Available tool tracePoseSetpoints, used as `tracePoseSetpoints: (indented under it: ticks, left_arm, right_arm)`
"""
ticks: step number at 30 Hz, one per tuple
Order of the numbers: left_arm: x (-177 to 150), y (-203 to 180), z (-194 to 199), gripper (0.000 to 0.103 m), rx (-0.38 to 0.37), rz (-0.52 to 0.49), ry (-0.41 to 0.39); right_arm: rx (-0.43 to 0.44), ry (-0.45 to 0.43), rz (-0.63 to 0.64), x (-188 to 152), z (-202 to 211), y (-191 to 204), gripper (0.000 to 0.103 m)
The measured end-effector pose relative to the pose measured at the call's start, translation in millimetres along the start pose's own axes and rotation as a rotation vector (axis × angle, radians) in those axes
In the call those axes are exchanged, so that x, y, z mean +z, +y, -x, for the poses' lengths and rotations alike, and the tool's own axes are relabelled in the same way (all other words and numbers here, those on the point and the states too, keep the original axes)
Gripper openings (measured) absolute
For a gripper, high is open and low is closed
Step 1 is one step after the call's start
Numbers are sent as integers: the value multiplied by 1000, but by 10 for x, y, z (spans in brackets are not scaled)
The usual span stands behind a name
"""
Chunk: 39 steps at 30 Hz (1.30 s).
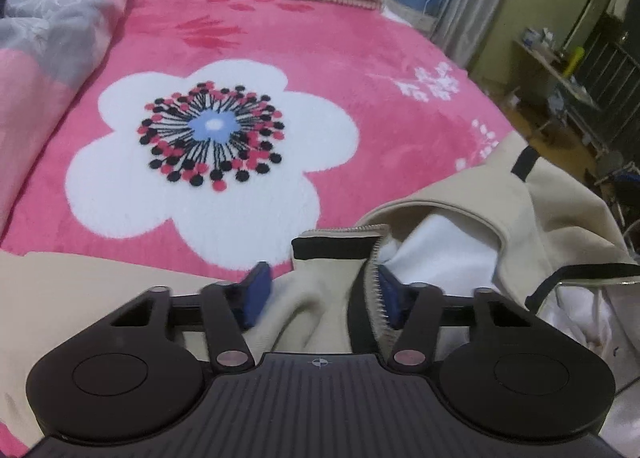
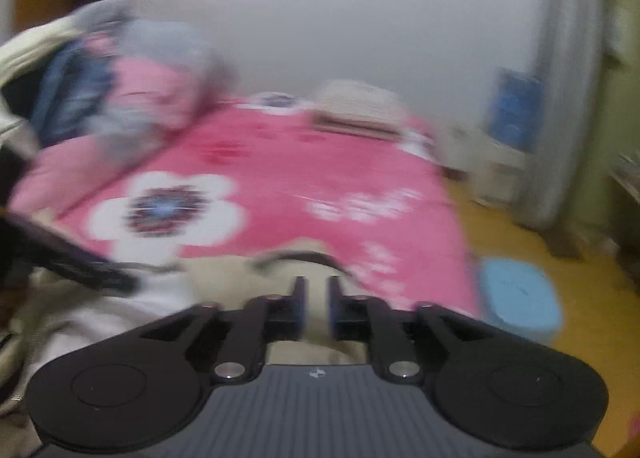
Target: Fold clothes
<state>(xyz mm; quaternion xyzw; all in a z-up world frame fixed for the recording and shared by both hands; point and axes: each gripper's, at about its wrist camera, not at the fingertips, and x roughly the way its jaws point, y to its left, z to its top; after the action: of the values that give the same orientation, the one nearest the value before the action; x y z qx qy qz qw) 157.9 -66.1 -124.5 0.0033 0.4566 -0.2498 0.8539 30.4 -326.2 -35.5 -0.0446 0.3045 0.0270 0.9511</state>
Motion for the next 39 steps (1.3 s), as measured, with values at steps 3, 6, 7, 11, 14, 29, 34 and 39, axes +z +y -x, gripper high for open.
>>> tracePoseSetpoints:
  ticks: [3,6,7,11,14,29,34,39]
  left_arm:
    - [-60,20,51,41,14,22,-14]
    - [-80,60,70,41,16,53,-15]
    - [-89,74,77,41,15,61,-17]
    - [-141,108,85,42,5,70,-32]
    - [-200,142,80,43,-10,64,-50]
    - [-315,356,585,72,-260,94,-238]
    - [-245,395,914,91,-339,115,-325]
    - [-190,362,1101,96,-442,158,-373]
  right_arm:
    - [105,-5,167,146,-328,419,53]
    - [148,52,305,271,-777,807,58]
    - [157,80,320,308,-921,870,58]
    - [160,278,348,302,-1459,957,58]
    - [164,401,278,289,-1753,878,55]
    - [45,-41,-51,768,-131,590,8]
    - [116,-231,-76,981,450,567,8]
    - [192,-368,-58,1064,911,566,8]
